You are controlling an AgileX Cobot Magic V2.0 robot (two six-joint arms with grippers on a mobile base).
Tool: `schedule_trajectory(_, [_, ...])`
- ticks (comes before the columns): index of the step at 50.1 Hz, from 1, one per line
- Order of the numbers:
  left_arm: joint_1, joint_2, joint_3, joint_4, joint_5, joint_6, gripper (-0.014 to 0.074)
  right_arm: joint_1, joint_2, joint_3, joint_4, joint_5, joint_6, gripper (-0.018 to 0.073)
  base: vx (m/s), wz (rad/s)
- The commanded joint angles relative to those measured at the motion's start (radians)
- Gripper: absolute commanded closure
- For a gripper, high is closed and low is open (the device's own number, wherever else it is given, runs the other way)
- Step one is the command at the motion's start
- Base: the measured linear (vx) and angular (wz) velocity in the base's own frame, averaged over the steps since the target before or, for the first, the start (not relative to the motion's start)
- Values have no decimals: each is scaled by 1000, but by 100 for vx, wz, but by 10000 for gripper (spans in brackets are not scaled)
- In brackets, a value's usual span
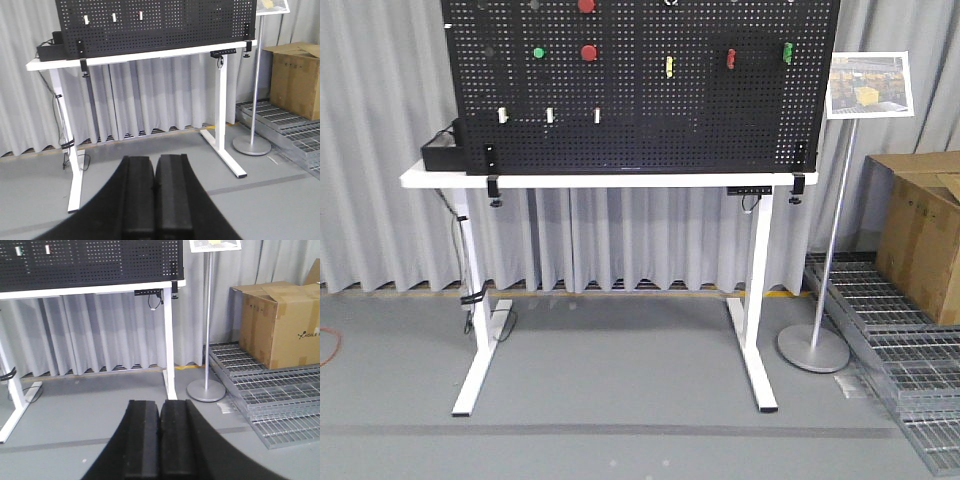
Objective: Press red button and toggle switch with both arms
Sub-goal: 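Drive the base forward toward the black pegboard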
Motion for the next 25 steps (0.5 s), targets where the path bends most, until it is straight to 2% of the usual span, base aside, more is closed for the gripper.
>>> schedule_trajectory(1, [0,-15,34,0,-83,-6,594,-3,-17,12,-14,-83,-3,562,34,-8])
schedule_trajectory(25, [0,-15,34,0,-83,-6,594,-3,-17,12,-14,-84,-3,562,42,0])
